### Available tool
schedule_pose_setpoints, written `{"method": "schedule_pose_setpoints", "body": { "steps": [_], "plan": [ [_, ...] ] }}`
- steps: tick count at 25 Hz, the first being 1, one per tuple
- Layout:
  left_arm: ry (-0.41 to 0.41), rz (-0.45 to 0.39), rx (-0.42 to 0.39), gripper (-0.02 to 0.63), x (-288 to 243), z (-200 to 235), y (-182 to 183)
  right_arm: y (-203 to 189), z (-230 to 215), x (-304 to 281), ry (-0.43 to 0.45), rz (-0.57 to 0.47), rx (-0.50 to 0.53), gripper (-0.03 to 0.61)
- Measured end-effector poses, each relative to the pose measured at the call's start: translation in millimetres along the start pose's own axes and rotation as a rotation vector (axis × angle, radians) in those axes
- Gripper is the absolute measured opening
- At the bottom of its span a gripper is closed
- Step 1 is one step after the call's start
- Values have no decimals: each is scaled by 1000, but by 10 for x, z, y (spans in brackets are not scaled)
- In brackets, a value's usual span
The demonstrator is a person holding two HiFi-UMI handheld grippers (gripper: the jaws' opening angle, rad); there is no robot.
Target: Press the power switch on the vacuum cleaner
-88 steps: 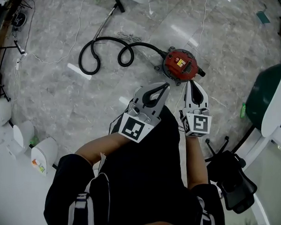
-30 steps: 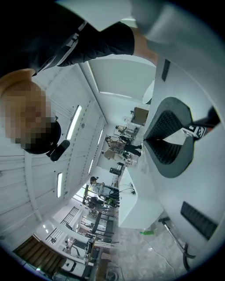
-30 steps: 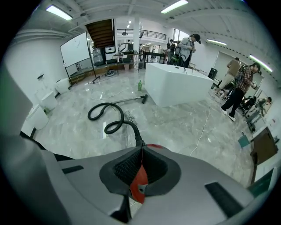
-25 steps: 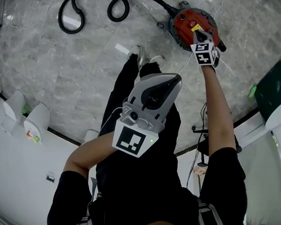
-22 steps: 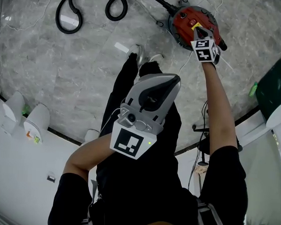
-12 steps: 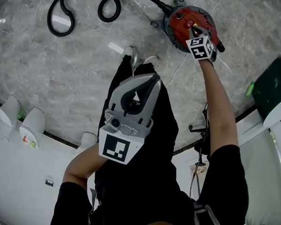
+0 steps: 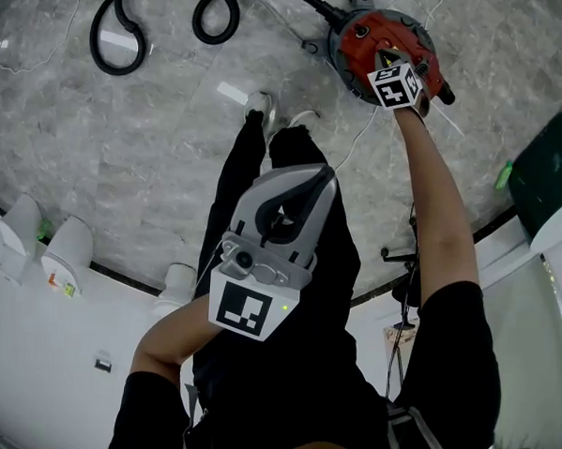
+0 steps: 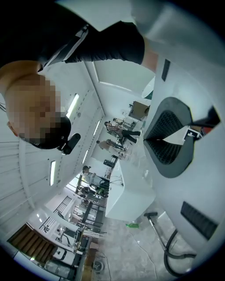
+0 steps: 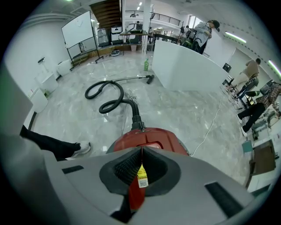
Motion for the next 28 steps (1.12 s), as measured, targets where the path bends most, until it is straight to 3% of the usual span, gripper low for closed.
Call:
{"method": "schedule_pose_setpoints", "body": {
  "steps": [8,12,19,24,28],
  "plan": [
    [3,1,19,18,-22,-5,-94,-57,30,-109,26,26,-49,20],
    [31,-3,-2,18,-31,83,-85,-16,50,-163,76,70,-3,20],
    [23,-14,-8,18,-29,10,-108,-41,86,-119,38,36,62,20],
    [20,-24,-7,18,19,-74,-52,-29,34,25,34,-13,-44,20],
    [-14,-27,-11,18,71,-217,-7,-21,6,253,55,-137,-229,20]
  ]
}}
Point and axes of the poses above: the fingertips, and each gripper's own axes: x backward along the fingers, z to its left, y out of its top, the point moved 9 cm from there along x, backward along the fingers, and after that the axes turned 12 degrees about x, right-handed, at the moved point
